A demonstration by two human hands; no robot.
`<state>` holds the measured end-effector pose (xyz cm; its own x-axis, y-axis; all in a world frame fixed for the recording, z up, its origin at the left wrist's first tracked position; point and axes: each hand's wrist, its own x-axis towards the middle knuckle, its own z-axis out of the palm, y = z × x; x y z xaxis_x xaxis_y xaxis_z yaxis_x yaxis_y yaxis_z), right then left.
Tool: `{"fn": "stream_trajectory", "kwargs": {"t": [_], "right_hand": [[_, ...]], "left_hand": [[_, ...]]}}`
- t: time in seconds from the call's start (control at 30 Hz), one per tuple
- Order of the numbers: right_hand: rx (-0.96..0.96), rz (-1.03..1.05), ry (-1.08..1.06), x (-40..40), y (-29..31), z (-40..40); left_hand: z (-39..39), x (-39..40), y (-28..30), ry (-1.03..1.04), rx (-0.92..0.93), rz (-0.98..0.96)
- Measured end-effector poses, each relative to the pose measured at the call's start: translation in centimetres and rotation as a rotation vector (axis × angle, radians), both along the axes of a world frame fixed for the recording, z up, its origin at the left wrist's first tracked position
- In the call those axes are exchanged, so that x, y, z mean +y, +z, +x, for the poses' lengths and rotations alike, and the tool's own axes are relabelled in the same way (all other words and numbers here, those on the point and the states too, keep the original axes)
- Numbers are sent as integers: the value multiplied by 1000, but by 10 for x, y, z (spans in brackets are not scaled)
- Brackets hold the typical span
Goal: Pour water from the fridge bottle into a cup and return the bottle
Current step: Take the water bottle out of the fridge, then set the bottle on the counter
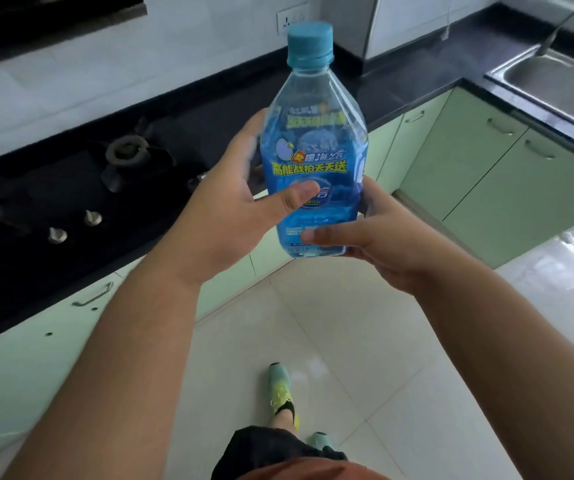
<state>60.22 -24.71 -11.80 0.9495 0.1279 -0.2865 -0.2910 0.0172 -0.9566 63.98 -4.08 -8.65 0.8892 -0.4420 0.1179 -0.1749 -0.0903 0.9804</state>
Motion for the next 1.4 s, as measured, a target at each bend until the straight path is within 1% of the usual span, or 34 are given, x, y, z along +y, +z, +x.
{"fn": "stream_trajectory", "kwargs": {"t": [0.17, 0.33, 0.53, 0.67, 0.8, 0.97, 1.13, 1.4], "right_hand": [[-10, -10, -84, -25, 5, 55], [-4, 31, -155, -56, -2, 97], [-1, 56, -172, -105, -9, 153], [5, 59, -129, -146, -13, 206], [7, 43, -60, -183, -8, 256], [-7, 20, 48, -212, 2, 311], [-4, -19, 111, -219, 9, 356], [68, -22, 178, -201, -14, 452]], "left_hand": [[72, -28, 0, -103, 14, -36], [127, -63, 1, -200, 15, -31], [184, -113, 2, -228, 18, -22], [226, -153, 3, -182, -17, 34], [261, -187, 7, -94, -30, 46], [300, -212, 11, -14, -73, 69], [336, -216, 9, 63, -61, 50], [414, -200, -12, 135, -38, 80]]}}
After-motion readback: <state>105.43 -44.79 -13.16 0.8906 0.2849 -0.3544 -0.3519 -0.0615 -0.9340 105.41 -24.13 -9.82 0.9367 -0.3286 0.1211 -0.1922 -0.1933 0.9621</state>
